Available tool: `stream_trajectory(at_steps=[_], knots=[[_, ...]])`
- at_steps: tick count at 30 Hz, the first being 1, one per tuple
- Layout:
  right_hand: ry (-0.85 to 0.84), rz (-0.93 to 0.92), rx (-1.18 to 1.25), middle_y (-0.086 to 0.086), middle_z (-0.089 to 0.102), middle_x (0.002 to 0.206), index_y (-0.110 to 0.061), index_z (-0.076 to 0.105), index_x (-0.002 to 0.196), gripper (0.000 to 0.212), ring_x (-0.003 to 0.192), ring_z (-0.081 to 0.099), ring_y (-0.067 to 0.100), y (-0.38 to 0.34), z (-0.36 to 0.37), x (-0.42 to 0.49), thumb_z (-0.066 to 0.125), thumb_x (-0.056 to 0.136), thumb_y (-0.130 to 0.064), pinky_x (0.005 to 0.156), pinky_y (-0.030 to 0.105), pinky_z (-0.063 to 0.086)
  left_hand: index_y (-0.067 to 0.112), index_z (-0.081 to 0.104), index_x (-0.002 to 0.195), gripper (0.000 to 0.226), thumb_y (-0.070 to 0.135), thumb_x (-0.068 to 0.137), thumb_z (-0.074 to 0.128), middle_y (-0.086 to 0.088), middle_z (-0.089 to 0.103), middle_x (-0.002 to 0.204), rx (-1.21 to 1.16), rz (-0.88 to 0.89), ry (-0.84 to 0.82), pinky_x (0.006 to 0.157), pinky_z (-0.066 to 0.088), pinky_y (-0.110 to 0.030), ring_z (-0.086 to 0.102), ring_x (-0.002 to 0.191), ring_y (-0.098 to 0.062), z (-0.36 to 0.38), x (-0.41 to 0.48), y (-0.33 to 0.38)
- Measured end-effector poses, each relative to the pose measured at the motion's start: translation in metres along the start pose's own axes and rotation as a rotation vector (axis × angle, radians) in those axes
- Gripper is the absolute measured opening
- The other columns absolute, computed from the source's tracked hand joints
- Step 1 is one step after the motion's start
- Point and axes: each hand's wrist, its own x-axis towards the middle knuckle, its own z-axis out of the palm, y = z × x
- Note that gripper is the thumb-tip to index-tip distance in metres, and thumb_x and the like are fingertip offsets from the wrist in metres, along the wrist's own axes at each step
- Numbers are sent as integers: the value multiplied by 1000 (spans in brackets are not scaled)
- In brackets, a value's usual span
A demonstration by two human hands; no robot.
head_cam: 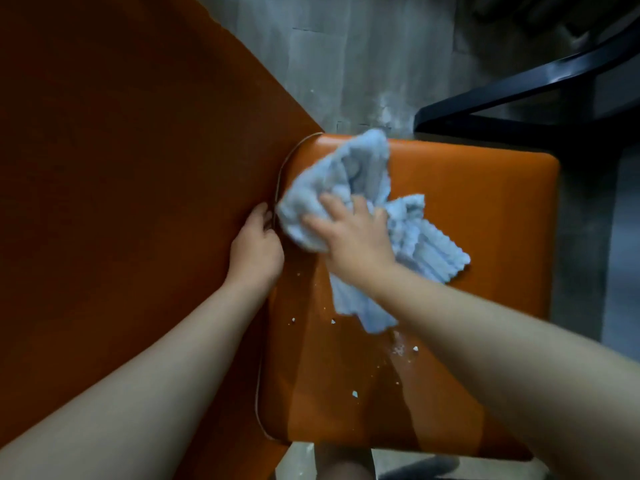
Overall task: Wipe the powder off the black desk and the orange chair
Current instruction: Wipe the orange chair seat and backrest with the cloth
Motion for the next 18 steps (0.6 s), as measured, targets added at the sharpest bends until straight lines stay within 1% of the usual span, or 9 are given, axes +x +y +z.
stream_trajectory(at_steps=[2, 5, 8, 10, 13, 14, 16, 17, 18], knots=[[-69, -101, -8, 0, 47, 132, -36, 57, 122, 45, 112, 45, 34, 2, -7, -17, 60, 80, -21, 82, 41, 35, 11, 34, 145, 54, -1, 93, 34, -6, 44, 146, -21, -22, -15, 116, 27, -32, 39, 136, -18, -1, -1, 0], [-10, 93, 63, -3, 38, 139, -39, 47, 130, 47, 120, 38, 32, 3, -25, 16, 55, 85, -30, 91, 40, 34, 13, 37, 144, 52, 3, 93, 36, -5, 46, 144, -48, -24, -5, 115, 30, -36, 41, 134, -19, -4, -2, 2], [-12, 184, 14, -3, 23, 151, -43, 37, 137, 56, 128, 29, 35, -7, -23, 50, 56, 85, -30, 97, 47, 32, 11, 39, 143, 45, 9, 98, 37, -6, 46, 143, -71, -1, 9, 114, 29, -30, 41, 134, -18, -6, -4, 6], [-68, 81, -48, 0, 28, 151, -41, 46, 132, 52, 126, 34, 38, -13, -3, 36, 58, 83, -27, 92, 50, 36, 11, 45, 138, 41, 24, 99, 38, -9, 50, 139, -109, 46, 16, 112, 33, -33, 46, 130, -21, -7, -6, 8], [-57, -160, -62, 0, 61, 120, -40, 68, 95, 42, 93, 56, 34, -11, 7, -20, 72, 56, -26, 64, 39, 43, 14, 46, 137, 52, 43, 94, 36, -10, 52, 137, -155, 56, 49, 109, 37, -45, 48, 127, -25, -10, -13, 9], [-114, -233, -108, -2, 60, 118, -41, 68, 93, 42, 92, 55, 32, -8, 6, -35, 73, 54, -26, 63, 37, 41, 17, 44, 138, 59, 49, 89, 35, -8, 51, 138, -158, 51, 49, 109, 36, -46, 48, 128, -24, -12, -14, 8], [-296, -281, -81, -4, 47, 133, -43, 60, 112, 45, 109, 47, 32, 3, -4, -46, 65, 71, -24, 77, 40, 38, 22, 42, 139, 60, 49, 86, 35, -4, 51, 138, -140, 54, 35, 109, 37, -46, 48, 127, -21, -16, -18, 10], [-302, -243, -68, -3, 43, 136, -42, 57, 119, 45, 114, 44, 34, 6, -10, -42, 59, 78, -23, 82, 41, 36, 22, 41, 139, 52, 42, 91, 38, -4, 51, 137, -125, 67, 25, 109, 37, -44, 48, 127, -19, -17, -19, 10], [-202, -190, -19, 0, 48, 133, -39, 60, 118, 45, 111, 48, 37, 5, -18, -31, 57, 76, -21, 82, 43, 37, 21, 41, 140, 44, 31, 97, 39, -3, 51, 137, -114, 79, 10, 109, 37, -41, 47, 127, -18, -19, -19, 10]])
